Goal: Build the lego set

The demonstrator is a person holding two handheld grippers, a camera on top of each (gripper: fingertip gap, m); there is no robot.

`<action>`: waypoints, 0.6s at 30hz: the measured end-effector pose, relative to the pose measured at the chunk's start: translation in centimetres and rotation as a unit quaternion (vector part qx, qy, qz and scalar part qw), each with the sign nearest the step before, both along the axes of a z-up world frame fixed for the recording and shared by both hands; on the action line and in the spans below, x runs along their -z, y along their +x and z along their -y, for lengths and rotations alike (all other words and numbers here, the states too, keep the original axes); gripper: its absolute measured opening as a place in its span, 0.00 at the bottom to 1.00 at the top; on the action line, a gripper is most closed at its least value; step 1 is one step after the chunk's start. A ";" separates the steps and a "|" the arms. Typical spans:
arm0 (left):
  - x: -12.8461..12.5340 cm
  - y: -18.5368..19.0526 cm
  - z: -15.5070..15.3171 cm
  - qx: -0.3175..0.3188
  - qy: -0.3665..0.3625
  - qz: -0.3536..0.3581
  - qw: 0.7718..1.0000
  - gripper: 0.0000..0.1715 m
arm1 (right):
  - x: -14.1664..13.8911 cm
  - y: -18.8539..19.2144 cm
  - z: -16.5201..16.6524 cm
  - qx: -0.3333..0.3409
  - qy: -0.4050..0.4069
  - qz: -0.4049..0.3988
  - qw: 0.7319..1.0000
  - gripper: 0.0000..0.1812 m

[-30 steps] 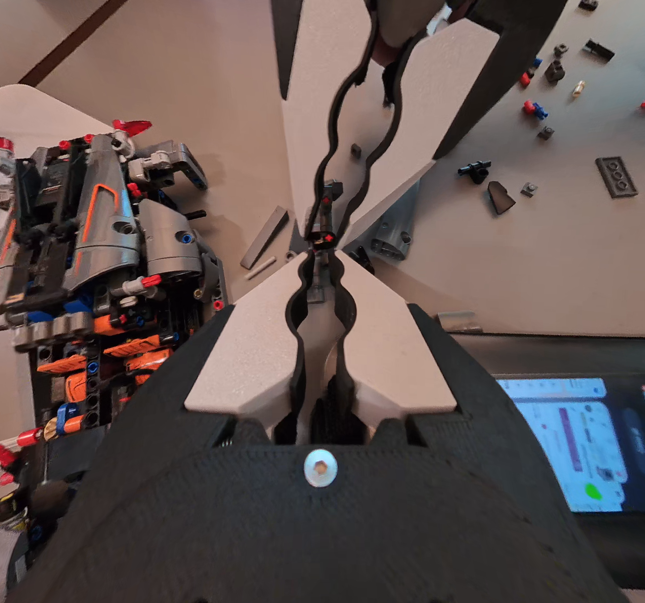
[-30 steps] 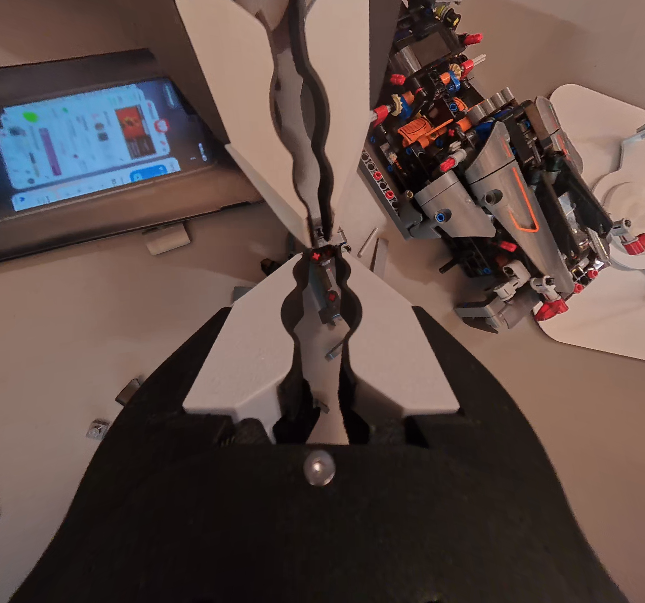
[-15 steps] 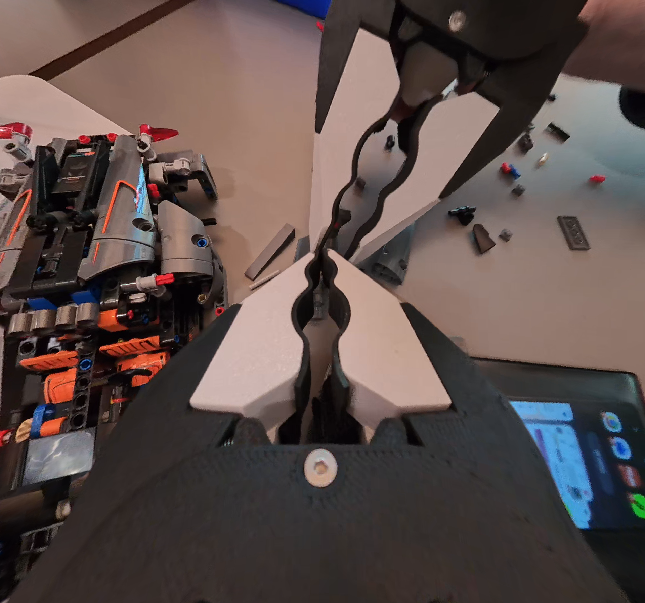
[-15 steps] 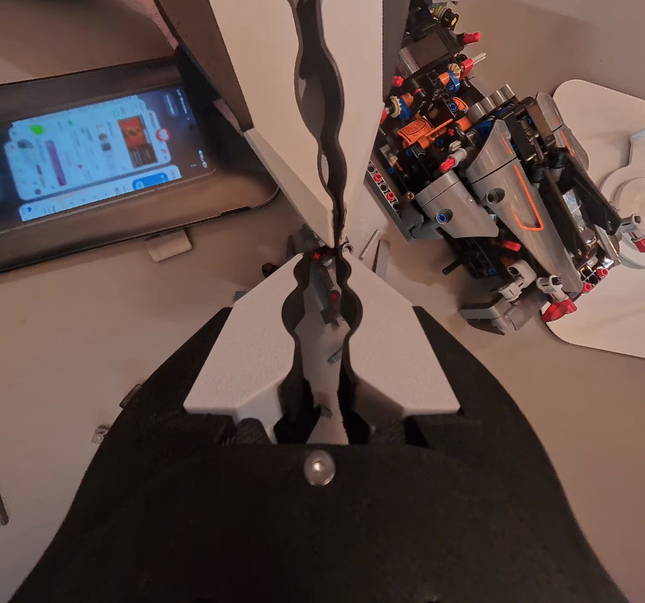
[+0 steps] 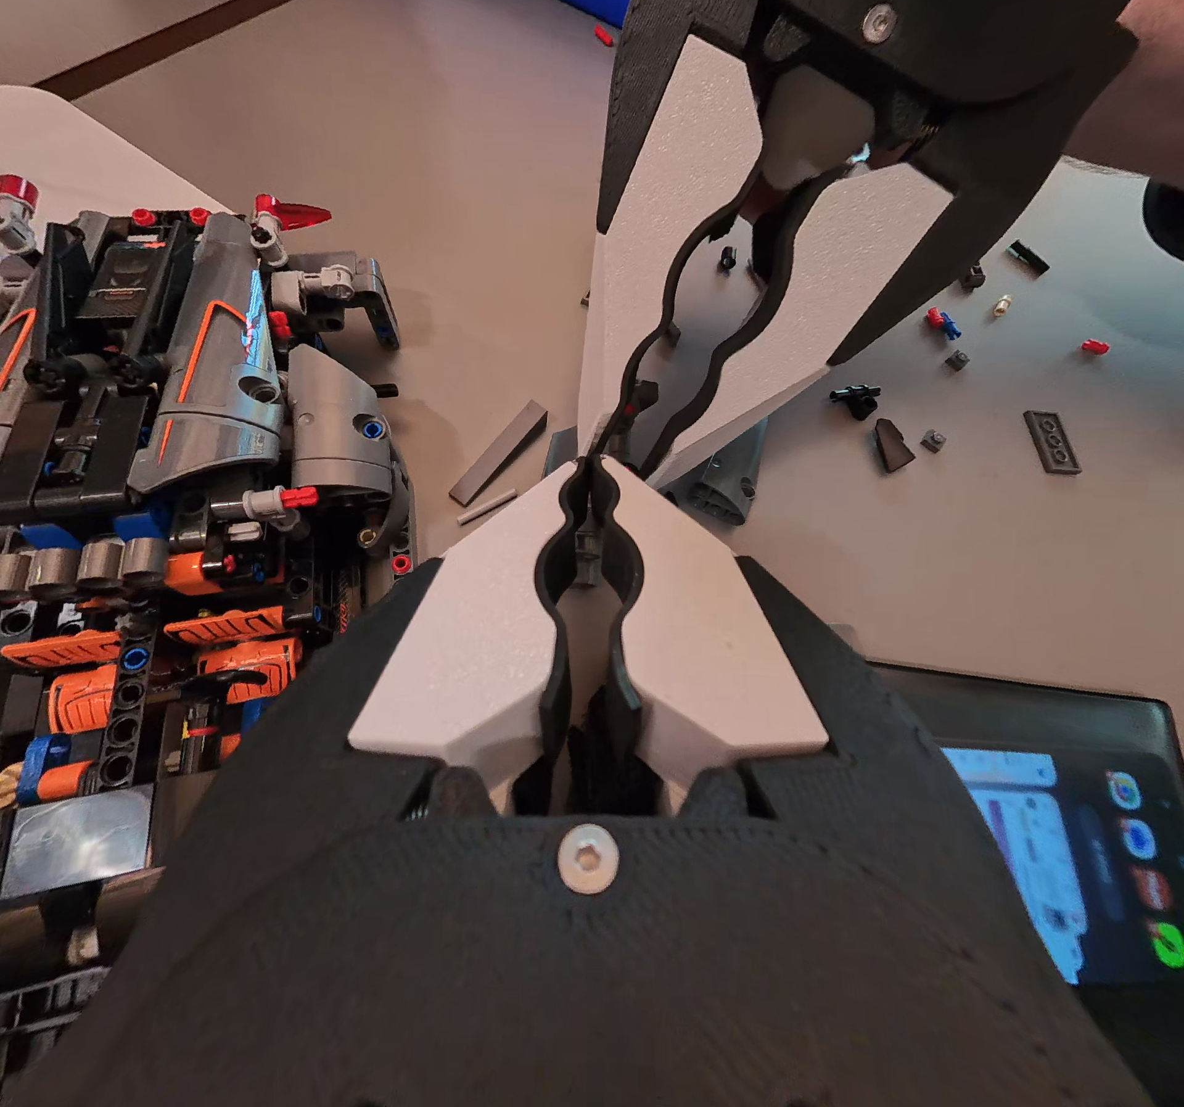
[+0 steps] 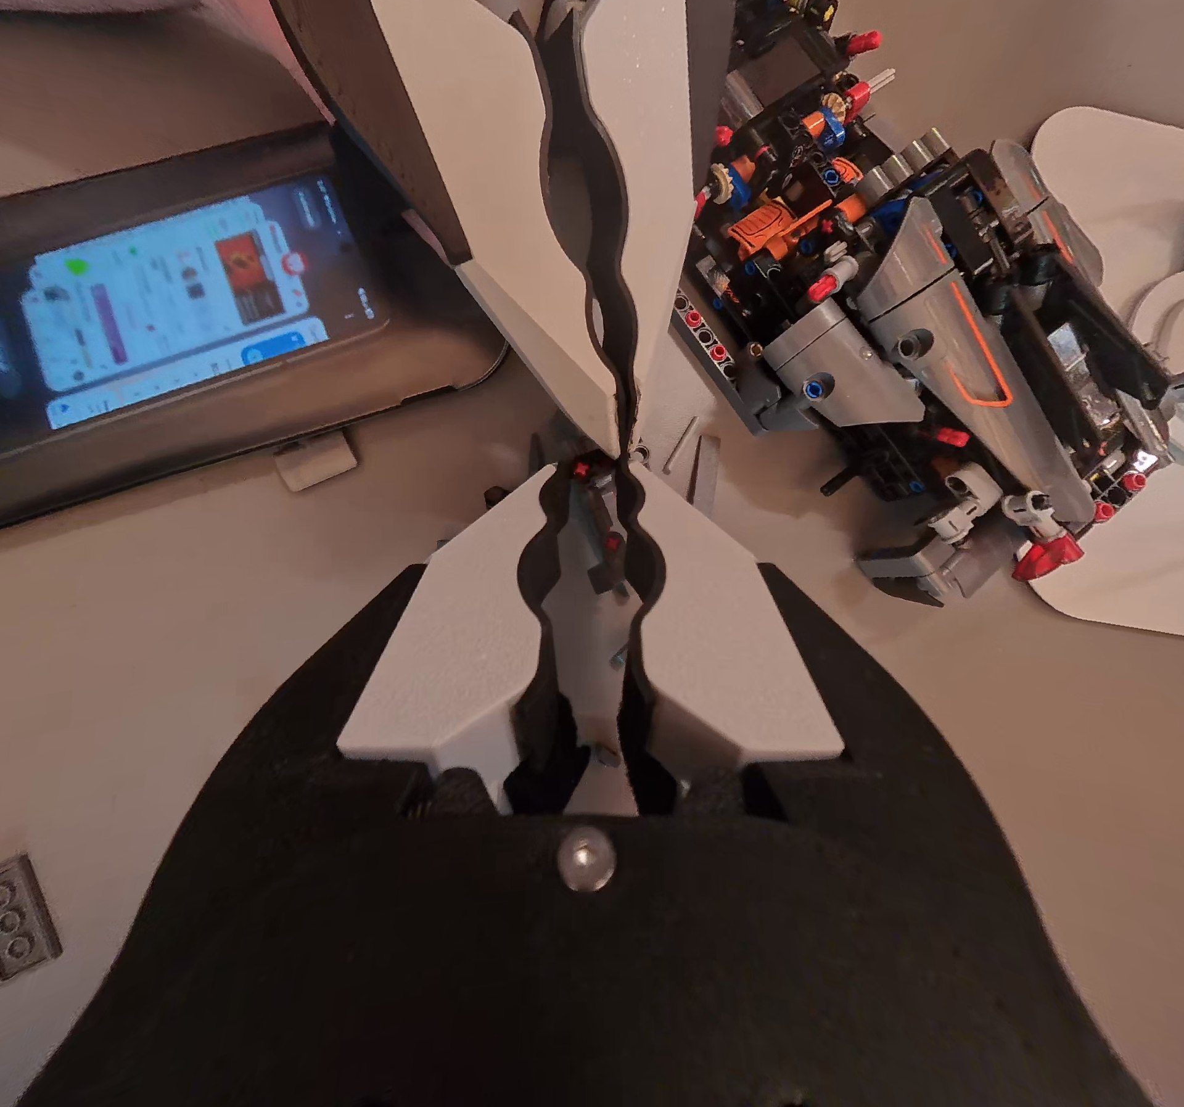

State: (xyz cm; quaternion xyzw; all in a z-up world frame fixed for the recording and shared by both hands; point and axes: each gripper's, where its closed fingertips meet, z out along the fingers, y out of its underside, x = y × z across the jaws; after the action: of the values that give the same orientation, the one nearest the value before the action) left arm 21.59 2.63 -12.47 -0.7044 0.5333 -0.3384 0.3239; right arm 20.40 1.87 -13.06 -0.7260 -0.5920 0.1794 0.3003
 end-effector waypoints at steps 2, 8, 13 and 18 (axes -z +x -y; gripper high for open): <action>0.0 0.0 0.0 -0.001 -0.010 0.006 1.000 0.00 | 0.0 0.0 0.0 0.000 -0.001 0.000 1.000 0.07; 0.1 0.0 -0.1 -0.006 -0.013 0.009 1.000 0.00 | 0.0 -0.1 -0.1 0.003 -0.007 0.009 1.000 0.07; 0.1 -0.1 0.0 -0.007 -0.008 0.005 1.000 0.00 | 0.1 -0.1 0.0 0.004 -0.003 0.021 1.000 0.07; 0.5 -0.1 0.1 -0.011 -0.004 -0.007 1.000 0.00 | 0.5 -0.1 0.0 0.004 -0.006 0.036 0.999 0.06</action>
State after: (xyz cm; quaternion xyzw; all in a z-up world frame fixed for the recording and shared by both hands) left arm 21.49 2.55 -12.98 -0.7136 0.5269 -0.3320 0.3210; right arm 20.31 1.82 -13.60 -0.7364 -0.5982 0.1554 0.2751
